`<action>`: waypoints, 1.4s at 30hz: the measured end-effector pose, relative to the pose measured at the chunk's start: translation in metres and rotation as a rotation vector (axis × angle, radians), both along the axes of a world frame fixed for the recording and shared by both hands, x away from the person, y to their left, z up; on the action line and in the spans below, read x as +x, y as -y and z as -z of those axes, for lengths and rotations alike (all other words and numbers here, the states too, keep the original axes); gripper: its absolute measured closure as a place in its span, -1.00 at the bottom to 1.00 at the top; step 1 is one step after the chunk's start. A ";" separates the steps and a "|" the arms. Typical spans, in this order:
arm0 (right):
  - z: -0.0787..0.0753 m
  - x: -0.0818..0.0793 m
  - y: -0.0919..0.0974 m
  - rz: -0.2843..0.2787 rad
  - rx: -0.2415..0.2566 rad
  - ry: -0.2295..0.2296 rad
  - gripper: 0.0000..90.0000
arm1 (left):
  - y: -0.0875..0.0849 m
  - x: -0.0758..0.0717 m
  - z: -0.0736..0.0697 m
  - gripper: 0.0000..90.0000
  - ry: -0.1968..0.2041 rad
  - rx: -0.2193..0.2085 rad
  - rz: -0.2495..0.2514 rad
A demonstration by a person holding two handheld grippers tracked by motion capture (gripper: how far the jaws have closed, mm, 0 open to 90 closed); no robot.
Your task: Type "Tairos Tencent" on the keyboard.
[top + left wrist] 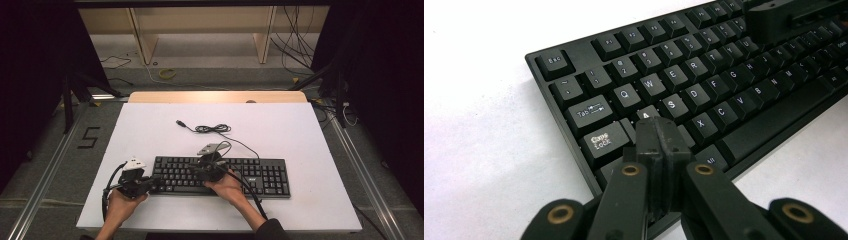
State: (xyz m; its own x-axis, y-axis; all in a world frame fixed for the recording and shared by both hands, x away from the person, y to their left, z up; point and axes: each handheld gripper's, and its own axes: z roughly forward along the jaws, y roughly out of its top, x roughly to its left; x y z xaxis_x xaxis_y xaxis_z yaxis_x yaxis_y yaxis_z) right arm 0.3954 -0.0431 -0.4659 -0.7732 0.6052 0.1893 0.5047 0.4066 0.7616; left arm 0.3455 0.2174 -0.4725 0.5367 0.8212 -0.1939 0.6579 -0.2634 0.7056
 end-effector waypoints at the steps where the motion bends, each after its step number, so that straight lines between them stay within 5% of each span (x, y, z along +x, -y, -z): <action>1: 0.001 0.001 -0.001 -0.003 -0.004 0.005 0.88 | 0.000 0.000 0.000 0.99 -0.002 0.001 0.001; 6: 0.003 0.003 -0.008 -0.003 -0.022 0.000 1.00 | 0.000 0.000 0.000 0.99 -0.008 0.002 -0.001; 42: 0.016 0.009 -0.020 0.012 -0.077 -0.029 1.00 | 0.000 0.005 0.006 0.99 -0.045 0.032 0.011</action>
State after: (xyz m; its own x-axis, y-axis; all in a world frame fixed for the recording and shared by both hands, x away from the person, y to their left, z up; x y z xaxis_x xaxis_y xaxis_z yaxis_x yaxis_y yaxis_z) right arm 0.4042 -0.0234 -0.4816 -0.7606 0.6281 0.1641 0.5312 0.4567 0.7136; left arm 0.3502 0.2172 -0.4780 0.5371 0.8214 -0.1919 0.6858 -0.2927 0.6664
